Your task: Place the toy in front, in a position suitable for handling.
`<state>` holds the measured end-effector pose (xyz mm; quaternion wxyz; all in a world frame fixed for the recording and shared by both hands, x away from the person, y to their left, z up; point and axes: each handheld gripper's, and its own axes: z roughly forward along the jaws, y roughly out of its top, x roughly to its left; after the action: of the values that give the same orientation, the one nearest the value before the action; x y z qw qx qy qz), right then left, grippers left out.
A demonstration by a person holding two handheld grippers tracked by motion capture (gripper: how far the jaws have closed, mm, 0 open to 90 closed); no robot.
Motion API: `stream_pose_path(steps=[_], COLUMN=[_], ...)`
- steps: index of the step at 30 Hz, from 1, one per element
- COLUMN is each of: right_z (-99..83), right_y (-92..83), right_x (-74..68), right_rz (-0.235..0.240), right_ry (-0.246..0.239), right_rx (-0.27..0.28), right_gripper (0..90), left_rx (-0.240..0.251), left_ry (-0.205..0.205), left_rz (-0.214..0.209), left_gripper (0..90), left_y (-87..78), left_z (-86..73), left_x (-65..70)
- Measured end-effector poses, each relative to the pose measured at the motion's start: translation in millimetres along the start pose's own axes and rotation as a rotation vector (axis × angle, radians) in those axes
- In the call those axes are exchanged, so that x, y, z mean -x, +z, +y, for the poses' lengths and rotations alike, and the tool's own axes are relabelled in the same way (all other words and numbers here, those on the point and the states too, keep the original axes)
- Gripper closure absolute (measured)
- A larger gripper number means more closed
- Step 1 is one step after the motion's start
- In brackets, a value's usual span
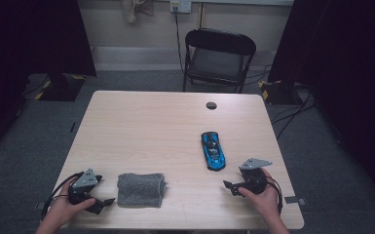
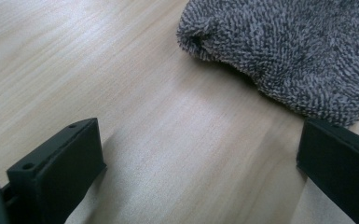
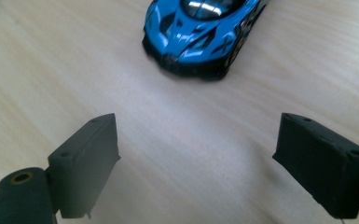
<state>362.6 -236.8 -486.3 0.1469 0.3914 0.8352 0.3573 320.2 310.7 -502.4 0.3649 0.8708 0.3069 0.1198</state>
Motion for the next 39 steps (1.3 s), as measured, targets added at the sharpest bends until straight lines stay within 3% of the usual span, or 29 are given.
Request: stream_pose_path(steps=[6, 12, 21, 39], right_z=[14.9, 28.3, 45.7, 63.1], right_y=[5.0, 15.6, 32.1, 57.2], right_x=[0.5, -1.6, -3.9, 0.4], right_rz=[-0.025, -0.04, -0.035, -0.08], right_ry=[0.026, 0.058, 0.054, 0.143], right_rx=[0.031, 0.023, 0.032, 0.021], right_gripper=[12.5, 12.5, 12.3, 10.8], left_rx=[0.0, 0.0, -0.001, -0.002], left_ry=[0.0, 0.0, 0.0, 0.002], left_rz=[0.001, 0.0, 0.0, 0.001], left_gripper=[0.0, 0.0, 0.0, 0.0], left_y=[0.0, 0.0, 0.0, 0.4], left_z=[0.0, 0.0, 0.0, 0.6], left_x=[0.0, 0.0, 0.0, -0.4])
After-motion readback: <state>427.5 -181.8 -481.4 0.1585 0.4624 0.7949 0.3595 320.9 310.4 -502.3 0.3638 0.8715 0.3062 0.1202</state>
